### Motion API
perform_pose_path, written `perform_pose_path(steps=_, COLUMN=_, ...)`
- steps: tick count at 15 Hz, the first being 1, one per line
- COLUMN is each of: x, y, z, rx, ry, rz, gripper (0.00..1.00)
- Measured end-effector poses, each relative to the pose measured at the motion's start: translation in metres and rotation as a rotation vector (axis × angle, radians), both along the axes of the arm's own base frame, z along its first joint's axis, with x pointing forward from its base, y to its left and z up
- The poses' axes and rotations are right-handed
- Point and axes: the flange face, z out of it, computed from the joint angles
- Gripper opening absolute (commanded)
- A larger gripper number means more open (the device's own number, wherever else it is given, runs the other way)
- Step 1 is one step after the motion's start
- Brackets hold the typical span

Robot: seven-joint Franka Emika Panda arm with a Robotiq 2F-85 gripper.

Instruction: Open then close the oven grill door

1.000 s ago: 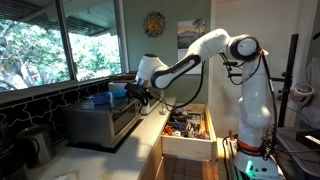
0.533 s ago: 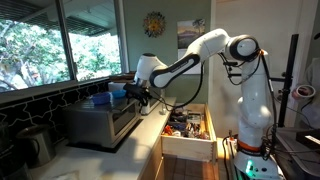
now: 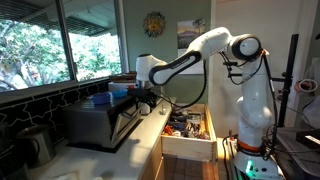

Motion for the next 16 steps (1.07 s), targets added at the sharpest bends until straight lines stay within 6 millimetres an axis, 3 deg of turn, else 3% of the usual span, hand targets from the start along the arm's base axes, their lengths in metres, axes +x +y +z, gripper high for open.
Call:
perform_pose_path(steps=4, x=-0.026, y=-0.003, z=0.017, rx=-0.027, ry=0.090, rz=-0.028, gripper=1.00)
perform_pose_path(steps=9, x=-0.047, y=-0.003, z=0.044, rx=-0.016, ry=0.081, rz=-0.040, gripper=1.00)
perform_pose_path(steps=13, x=-0.035, y=0.002, z=0.063, rx=0.014, ry=-0.151, rz=0.021, gripper=1.00)
perform_pose_path(steps=16, x=-0.023, y=0.007, z=0.050, rx=0.046, ry=-0.256, rz=0.063, gripper=1.00)
